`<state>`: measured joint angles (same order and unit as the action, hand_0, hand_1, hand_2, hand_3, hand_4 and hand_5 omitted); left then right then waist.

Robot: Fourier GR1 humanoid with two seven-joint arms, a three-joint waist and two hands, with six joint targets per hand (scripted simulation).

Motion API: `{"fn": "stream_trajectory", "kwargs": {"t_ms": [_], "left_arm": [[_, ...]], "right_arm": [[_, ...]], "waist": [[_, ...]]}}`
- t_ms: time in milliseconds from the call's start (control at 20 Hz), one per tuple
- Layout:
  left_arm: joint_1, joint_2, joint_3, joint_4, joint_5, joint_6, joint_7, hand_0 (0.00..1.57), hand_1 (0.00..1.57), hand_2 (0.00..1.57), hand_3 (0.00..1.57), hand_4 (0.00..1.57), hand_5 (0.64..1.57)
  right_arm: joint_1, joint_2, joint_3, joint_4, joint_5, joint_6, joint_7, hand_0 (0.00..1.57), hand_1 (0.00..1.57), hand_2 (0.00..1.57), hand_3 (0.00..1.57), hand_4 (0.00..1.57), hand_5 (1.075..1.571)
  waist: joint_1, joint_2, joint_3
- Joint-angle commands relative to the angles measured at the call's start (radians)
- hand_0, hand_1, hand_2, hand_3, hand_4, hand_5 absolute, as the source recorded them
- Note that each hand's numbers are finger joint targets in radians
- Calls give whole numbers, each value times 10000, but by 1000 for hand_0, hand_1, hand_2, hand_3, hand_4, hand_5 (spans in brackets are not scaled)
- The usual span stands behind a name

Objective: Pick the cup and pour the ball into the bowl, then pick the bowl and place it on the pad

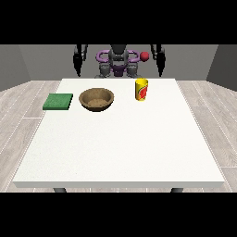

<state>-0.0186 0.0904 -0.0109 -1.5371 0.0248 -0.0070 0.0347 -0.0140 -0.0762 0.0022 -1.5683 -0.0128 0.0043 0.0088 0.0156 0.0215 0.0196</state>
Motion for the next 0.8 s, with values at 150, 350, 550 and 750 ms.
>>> {"fn": "stream_trajectory", "kwargs": {"t_ms": [150,350,550,750], "left_arm": [[-119,419,112,-895,62,-81,709,0,0,0,0,0,1557],[-385,129,875,-1785,1641,-242,1509,0,0,0,0,0,1558],[-560,492,1460,-2041,1723,-230,1180,0,0,0,0,0,1552],[305,1038,2323,-1431,2384,-1377,-143,0,0,0,0,0,1547]], "right_arm": [[-108,-327,-115,-885,-52,-13,743,0,0,0,0,0,1569],[378,-1516,-1628,-822,-1863,1384,1158,0,0,0,0,0,1569],[307,-1920,-2234,-1353,-2638,2046,1107,0,0,0,0,0,1570],[1121,-1902,-2495,-1175,-2739,2624,97,0,0,0,0,0,1569]], "waist": [[-28,-2394,-147],[-156,-2726,-189],[-463,-1770,-196],[-524,-1369,-196]]}}
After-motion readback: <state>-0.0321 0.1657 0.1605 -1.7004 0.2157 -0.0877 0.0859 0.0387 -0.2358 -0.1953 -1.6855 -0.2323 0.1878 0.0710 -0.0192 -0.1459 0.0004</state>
